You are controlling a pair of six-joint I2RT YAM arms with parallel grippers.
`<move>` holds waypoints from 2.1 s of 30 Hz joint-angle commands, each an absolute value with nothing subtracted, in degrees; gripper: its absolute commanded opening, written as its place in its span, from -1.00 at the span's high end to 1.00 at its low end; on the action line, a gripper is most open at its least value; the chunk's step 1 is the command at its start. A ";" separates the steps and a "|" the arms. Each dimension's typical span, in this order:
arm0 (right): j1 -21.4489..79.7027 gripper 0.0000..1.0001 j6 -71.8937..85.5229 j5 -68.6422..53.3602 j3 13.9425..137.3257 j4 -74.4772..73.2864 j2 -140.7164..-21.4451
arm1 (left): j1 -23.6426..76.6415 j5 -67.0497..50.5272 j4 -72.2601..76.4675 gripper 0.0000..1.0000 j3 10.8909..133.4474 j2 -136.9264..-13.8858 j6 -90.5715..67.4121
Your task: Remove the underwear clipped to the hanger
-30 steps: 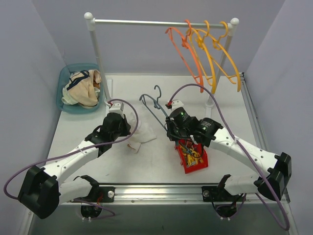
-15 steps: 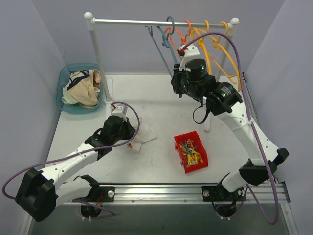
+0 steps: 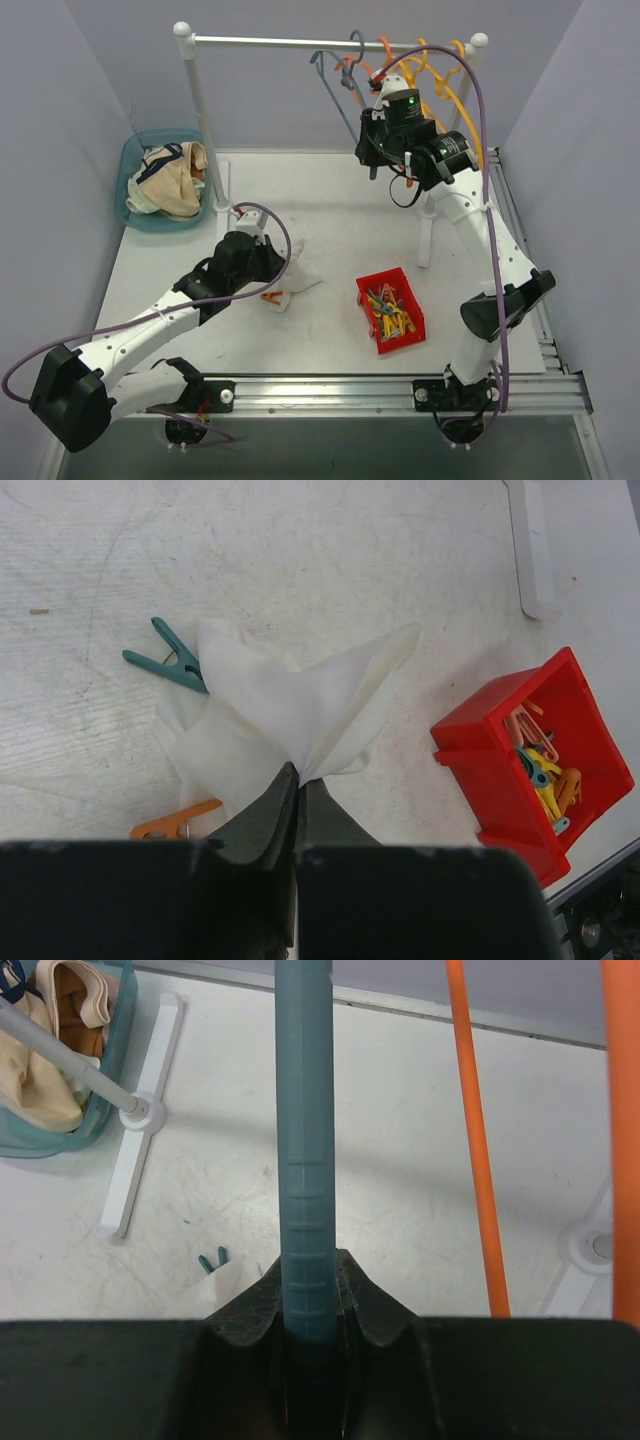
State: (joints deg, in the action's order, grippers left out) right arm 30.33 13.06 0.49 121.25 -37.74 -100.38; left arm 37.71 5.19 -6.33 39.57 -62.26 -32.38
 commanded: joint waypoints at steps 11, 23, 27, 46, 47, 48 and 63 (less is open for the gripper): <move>32.43 -0.27 13.54 -1.59 108.57 -35.77 -89.31 | 36.92 8.61 -14.94 0.95 56.15 -56.07 -29.54; 36.03 -1.00 14.76 4.04 89.06 -33.23 -74.12 | 27.00 15.55 -13.99 0.95 66.27 -56.60 -22.33; 42.35 -1.00 17.04 6.85 78.51 -30.77 -67.95 | 14.97 13.72 -11.79 0.95 68.38 -59.58 -22.67; 63.90 -1.00 27.77 14.86 54.06 -22.25 -67.32 | -10.37 2.90 23.55 0.95 76.10 -87.44 -25.22; 63.90 -1.00 27.69 14.42 53.97 -21.54 -68.80 | -10.98 1.94 23.64 0.95 76.72 -90.41 -25.14; 63.81 -1.00 27.51 14.07 54.14 -20.75 -69.78 | -11.16 1.59 23.64 0.95 77.16 -91.83 -25.31; 59.68 -1.00 25.93 7.03 59.22 -13.10 -84.54 | -15.11 3.78 17.14 -0.90 75.33 -103.89 -30.50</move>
